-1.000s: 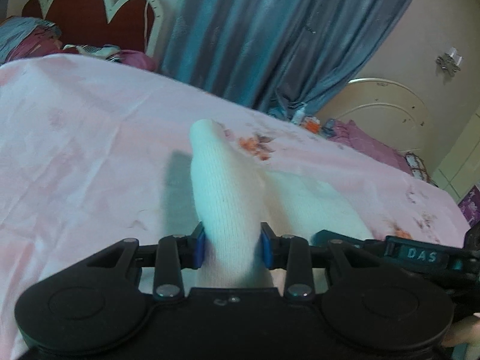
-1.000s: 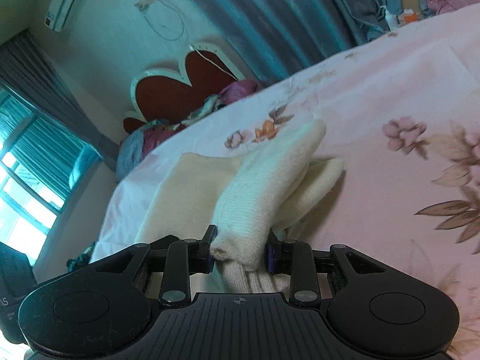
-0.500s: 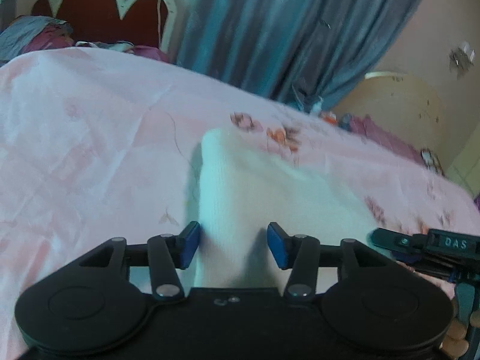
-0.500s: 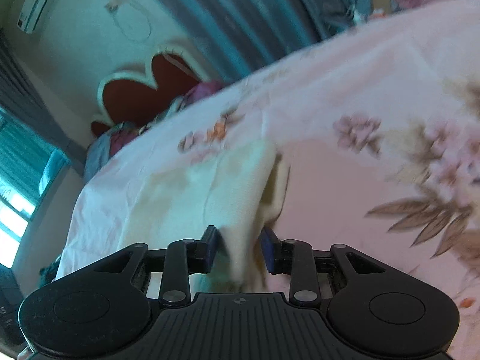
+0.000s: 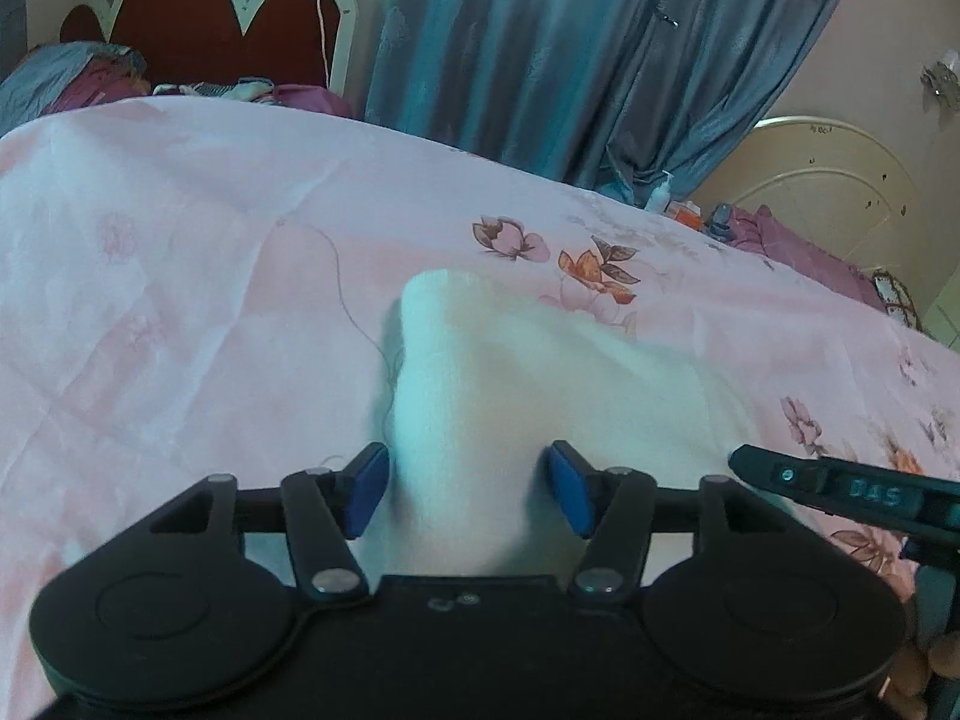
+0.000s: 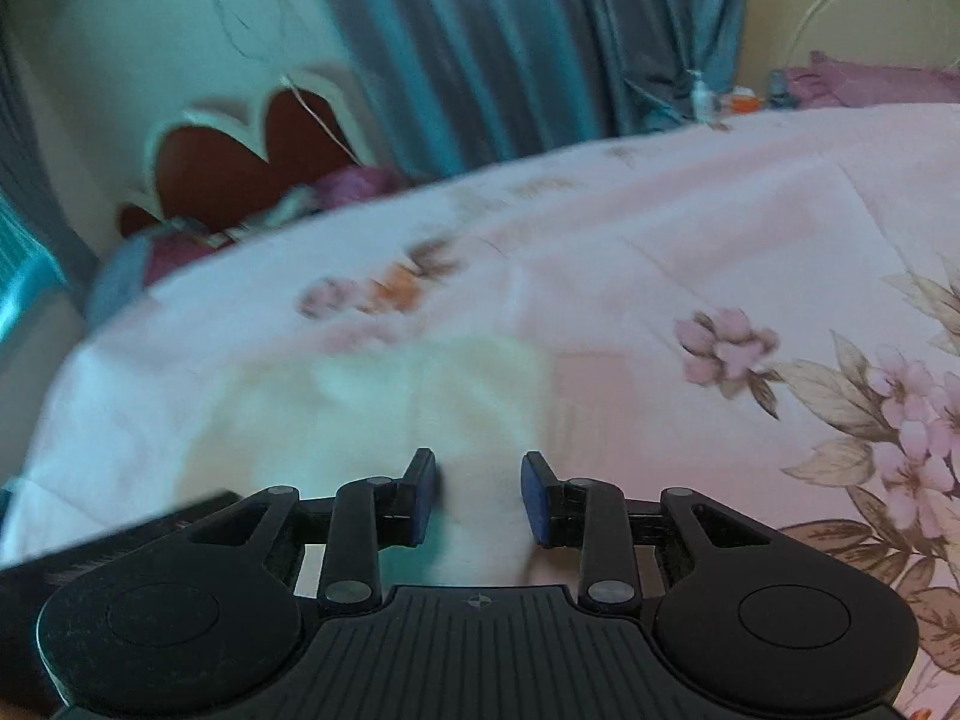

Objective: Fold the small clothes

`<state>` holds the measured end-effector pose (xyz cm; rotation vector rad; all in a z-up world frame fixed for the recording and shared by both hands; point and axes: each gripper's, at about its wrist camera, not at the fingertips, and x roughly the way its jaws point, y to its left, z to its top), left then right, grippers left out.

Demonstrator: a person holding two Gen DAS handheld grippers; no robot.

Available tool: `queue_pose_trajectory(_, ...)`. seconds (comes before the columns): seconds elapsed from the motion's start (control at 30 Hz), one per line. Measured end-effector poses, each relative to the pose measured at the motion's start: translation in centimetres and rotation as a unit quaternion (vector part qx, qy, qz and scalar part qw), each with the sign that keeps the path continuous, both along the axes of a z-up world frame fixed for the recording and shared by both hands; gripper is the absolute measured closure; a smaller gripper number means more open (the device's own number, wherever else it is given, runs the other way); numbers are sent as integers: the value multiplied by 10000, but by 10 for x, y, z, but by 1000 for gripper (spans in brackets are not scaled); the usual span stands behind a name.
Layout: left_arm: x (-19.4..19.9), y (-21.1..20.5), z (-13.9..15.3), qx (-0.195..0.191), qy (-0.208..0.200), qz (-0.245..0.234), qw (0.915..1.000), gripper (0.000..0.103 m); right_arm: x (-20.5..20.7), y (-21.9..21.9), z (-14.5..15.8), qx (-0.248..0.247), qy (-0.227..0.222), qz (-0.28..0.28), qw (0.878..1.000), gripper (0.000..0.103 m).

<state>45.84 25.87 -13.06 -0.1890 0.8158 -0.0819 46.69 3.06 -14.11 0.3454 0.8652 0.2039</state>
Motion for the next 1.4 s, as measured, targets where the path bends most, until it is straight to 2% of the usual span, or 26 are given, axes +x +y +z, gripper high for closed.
queue_pose_trajectory(0.17,-4,-1,8,72,10,-55,10000,44,-7,-4,10,41,-84,-31,10000,72)
queue_pose_trajectory(0.3,-20,-1,19,188,-78,-191,9996,44,-30,-9,32,270,-411,-75,9988,72)
queue_pose_trajectory(0.47,-49,-2,28,253,-100,-296,9992,44,-66,-1,46,145,-571,105,9982,72)
queue_pose_trajectory(0.7,-72,-6,17,408,131,-398,9983,44,-83,2,11,-86,89,-31,9999,72)
queue_pose_trajectory(0.8,-73,-5,12,397,224,-419,9981,43,-83,4,3,-133,157,-15,9998,72)
queue_pose_trajectory(0.9,-79,-7,15,501,169,-478,9975,38,-90,5,12,-196,104,49,9997,72)
queue_pose_trajectory(1.07,-96,-5,20,576,135,-591,9965,28,-128,6,29,-270,-154,275,9991,72)
queue_pose_trajectory(1.17,-109,-5,17,678,145,-644,9955,24,-145,10,26,-365,-61,405,9985,72)
queue_pose_trajectory(1.3,-116,-6,6,664,253,-659,9953,18,-153,12,4,-578,262,415,9971,72)
queue_pose_trajectory(1.4,-114,-5,3,678,344,-524,9957,0,-153,15,2,-626,274,386,9969,72)
